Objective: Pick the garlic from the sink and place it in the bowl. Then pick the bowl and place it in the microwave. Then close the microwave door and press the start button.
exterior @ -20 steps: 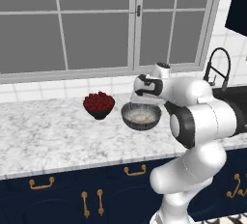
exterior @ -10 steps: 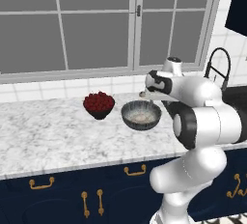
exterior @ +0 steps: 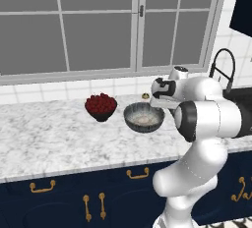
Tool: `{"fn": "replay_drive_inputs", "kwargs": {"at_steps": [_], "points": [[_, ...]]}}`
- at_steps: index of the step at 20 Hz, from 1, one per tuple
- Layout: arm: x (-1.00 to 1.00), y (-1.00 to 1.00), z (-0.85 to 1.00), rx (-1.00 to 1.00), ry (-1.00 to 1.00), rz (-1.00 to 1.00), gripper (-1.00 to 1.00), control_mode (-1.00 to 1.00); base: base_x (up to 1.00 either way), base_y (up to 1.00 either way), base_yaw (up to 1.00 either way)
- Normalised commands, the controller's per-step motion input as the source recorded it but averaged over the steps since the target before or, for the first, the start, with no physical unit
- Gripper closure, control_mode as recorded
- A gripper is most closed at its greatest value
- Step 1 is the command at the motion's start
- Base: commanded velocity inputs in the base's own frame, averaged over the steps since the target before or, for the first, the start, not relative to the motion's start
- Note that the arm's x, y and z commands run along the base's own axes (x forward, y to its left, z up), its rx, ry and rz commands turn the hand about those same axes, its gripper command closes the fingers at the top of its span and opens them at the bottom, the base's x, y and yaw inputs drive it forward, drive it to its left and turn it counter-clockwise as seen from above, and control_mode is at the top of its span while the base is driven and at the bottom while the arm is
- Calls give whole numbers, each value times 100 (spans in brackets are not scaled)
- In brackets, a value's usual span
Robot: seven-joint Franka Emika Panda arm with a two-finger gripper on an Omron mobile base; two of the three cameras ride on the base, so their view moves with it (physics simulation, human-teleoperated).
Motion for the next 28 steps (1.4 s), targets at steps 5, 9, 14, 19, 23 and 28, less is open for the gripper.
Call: {"fn": "replay_drive_inputs", "kwargs": {"at_steps": [5,9,14,19,23,28], "points": [[18,3,-53,5,1,0,-100,-100,0,0,0],[19,13,-33,0,2,0,-100,-100,0,0,0],[13,31,-25,0,3,0,100,-100,0,0,0],[1,14,0,0,1,-3,100,-100,0,0,0],[-7,0,10,0,-4,0,100,-100,0,0,0],[-38,-12,24,10,-1,-6,100,-100,0,0,0]]}}
